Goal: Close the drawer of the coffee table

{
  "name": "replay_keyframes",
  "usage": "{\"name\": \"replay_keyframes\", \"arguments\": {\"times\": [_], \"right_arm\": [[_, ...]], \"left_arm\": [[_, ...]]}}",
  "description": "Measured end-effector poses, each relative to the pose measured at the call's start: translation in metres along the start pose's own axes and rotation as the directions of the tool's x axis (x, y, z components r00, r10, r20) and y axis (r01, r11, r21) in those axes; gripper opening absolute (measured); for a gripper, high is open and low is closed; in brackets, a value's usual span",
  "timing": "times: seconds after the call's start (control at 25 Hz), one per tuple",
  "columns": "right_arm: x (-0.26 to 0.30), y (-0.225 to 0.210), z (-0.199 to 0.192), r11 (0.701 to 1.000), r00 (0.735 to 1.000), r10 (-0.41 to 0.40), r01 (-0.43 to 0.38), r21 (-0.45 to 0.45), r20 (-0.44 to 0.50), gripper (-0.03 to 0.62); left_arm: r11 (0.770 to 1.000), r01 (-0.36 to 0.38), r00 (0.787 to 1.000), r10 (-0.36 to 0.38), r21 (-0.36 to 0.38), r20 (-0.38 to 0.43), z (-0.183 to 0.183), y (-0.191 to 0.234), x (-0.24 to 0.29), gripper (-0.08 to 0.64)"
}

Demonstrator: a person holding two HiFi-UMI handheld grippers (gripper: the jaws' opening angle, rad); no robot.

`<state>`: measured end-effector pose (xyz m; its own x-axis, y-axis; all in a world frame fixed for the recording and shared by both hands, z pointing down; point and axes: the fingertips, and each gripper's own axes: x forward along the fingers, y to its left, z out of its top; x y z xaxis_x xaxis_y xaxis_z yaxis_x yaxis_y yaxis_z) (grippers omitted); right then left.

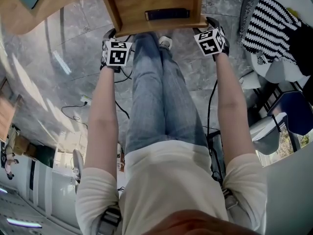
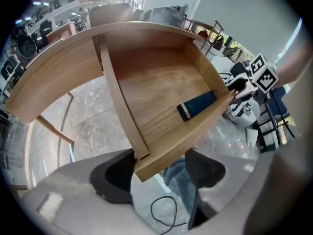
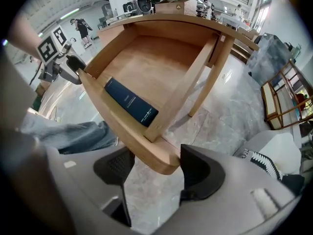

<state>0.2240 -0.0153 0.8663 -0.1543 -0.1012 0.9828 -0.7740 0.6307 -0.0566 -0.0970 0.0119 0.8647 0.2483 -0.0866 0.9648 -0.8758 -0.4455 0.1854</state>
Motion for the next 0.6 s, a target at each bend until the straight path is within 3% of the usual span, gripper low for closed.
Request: {"name": "replay_keyframes", "arguments": {"times": [0.6], "right_arm": [[-0.039,-0.002,0.014,0.999,1.000,0.019,-0.020,0.042,0.021,0.287]], "left_arm": [[1.000,0.015,0.999,-0.014,-0.007,0.041,0.015,-0.003,-0.038,0.313]]}}
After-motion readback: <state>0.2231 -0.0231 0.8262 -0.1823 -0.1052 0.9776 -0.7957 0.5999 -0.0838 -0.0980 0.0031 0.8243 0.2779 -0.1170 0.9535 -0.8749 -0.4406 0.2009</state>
